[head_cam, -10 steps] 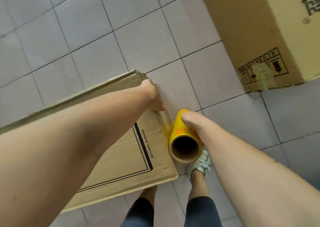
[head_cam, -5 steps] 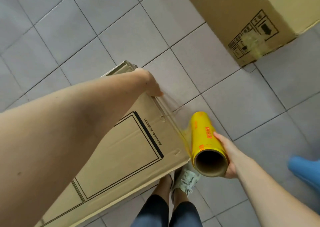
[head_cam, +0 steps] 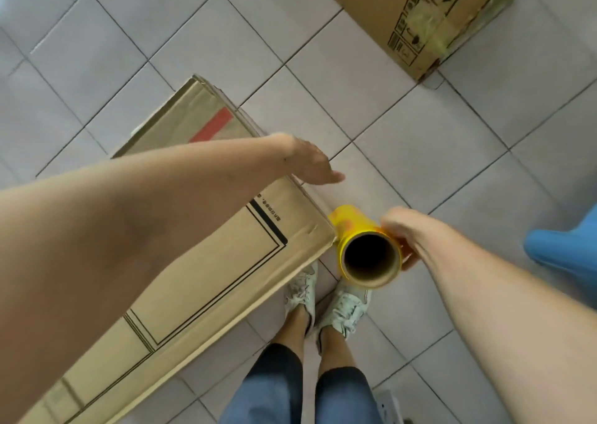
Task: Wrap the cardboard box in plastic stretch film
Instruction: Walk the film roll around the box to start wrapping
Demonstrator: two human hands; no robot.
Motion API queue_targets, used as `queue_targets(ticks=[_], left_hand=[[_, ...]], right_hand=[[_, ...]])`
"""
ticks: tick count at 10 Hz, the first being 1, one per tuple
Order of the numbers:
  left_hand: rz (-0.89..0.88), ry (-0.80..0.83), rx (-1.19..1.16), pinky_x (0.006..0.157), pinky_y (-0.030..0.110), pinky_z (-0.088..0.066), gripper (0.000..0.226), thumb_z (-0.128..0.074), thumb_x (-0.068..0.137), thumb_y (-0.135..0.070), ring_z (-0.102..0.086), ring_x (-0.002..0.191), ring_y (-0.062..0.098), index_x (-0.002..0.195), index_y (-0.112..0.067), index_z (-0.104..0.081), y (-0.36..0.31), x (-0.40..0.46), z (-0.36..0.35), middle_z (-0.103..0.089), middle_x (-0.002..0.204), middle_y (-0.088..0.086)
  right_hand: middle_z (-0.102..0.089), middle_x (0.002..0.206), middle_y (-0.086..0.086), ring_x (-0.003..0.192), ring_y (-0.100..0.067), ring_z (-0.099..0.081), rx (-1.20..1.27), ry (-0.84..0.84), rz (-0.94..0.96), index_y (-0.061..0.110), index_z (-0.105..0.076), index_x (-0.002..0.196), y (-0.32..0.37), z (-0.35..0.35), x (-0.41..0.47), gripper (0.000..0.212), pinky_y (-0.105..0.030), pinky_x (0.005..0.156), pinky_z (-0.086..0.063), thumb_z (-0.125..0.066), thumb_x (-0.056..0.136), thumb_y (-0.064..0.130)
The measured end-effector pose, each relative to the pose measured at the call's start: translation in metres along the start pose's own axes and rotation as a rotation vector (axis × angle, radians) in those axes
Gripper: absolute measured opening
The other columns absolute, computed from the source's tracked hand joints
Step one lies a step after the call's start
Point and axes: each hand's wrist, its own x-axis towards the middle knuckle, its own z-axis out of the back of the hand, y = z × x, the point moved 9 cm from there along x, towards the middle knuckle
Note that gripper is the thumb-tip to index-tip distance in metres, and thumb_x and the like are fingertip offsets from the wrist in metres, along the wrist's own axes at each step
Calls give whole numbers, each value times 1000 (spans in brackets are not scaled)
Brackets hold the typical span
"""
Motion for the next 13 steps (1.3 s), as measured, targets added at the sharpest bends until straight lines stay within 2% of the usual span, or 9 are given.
queue_targets(ticks=[1, 2, 3, 5, 8, 9, 11, 12, 13], left_hand=[[-7, -149, 194, 119, 50, -23, 90, -10, 91, -75, -32, 146, 31, 150, -15, -41, -103, -282, -3, -37, 158, 9], [125, -233, 241, 120, 45, -22, 77, -13, 100, -64, -29, 148, 28, 152, -13, -38, -84, -290, 21, -34, 159, 8], [107, -289, 261, 120, 46, -19, 79, -14, 99, -67, -24, 150, 28, 153, -14, -36, -85, -289, 16, -30, 161, 8], [141, -367, 287, 121, 47, -18, 76, -15, 99, -66, -21, 151, 27, 154, -17, -35, -84, -297, 25, -28, 162, 7], [46, -588, 358, 99, 43, -39, 75, -15, 98, -67, -47, 133, 30, 140, -19, -54, -123, -324, 23, -50, 147, 10], [-123, -598, 457, 104, 44, -35, 72, -20, 94, -74, -46, 134, 25, 143, -30, -51, -157, -320, -9, -49, 149, 2], [-199, -816, 645, 101, 44, -37, 55, -39, 95, -63, -52, 125, 25, 137, -31, -53, -166, -322, -24, -59, 137, -1], [-190, -808, 630, 105, 45, -34, 57, -39, 95, -63, -48, 130, 25, 142, -32, -49, -170, -322, -23, -54, 144, -2], [-174, -775, 592, 109, 48, -30, 64, -40, 93, -69, -39, 138, 26, 146, -33, -44, -166, -326, -22, -47, 150, -1]], right_hand=[[-53, 124, -32, 94, -44, -61, 35, 31, 60, 0, -54, 115, 17, -11, -7, 39, -60, 100, -43, -36, 104, 33], [-62, 115, -21, 108, -37, -61, 21, 140, 64, 2, -56, 111, 12, -32, -10, 60, -48, 94, -41, -39, 99, 59], [-71, 75, -13, 72, -27, -70, 262, 189, -36, 10, -58, 75, -15, -55, 1, 52, -43, 84, -55, -60, 89, 60], [-70, 108, -22, 89, -39, -70, 933, 272, -207, 9, -58, 119, -82, -128, 23, 65, -53, 65, -59, -69, 79, 59], [-70, 107, -29, 98, -48, -66, 1607, 588, -322, -1, -63, 118, -102, -246, 0, 49, -55, 77, -58, -42, 98, 39], [-68, 105, -35, 84, -50, -70, 1504, 498, -354, -8, -56, 123, -109, -256, 9, 50, -52, 52, -60, -40, 102, 34], [-58, 123, -17, 111, -39, -59, 1241, -49, -71, 13, -53, 121, -109, -187, 41, 29, -60, 92, -50, -38, 102, 28], [-60, 121, -12, 114, -37, -60, 1113, 59, 42, 13, -50, 114, -74, -168, 40, 40, -53, 101, -48, -36, 99, 48], [-57, 138, -11, 123, -35, -57, 1016, 161, 114, 18, -51, 138, -57, -190, 34, 76, -54, 106, -44, -43, 85, 72]])
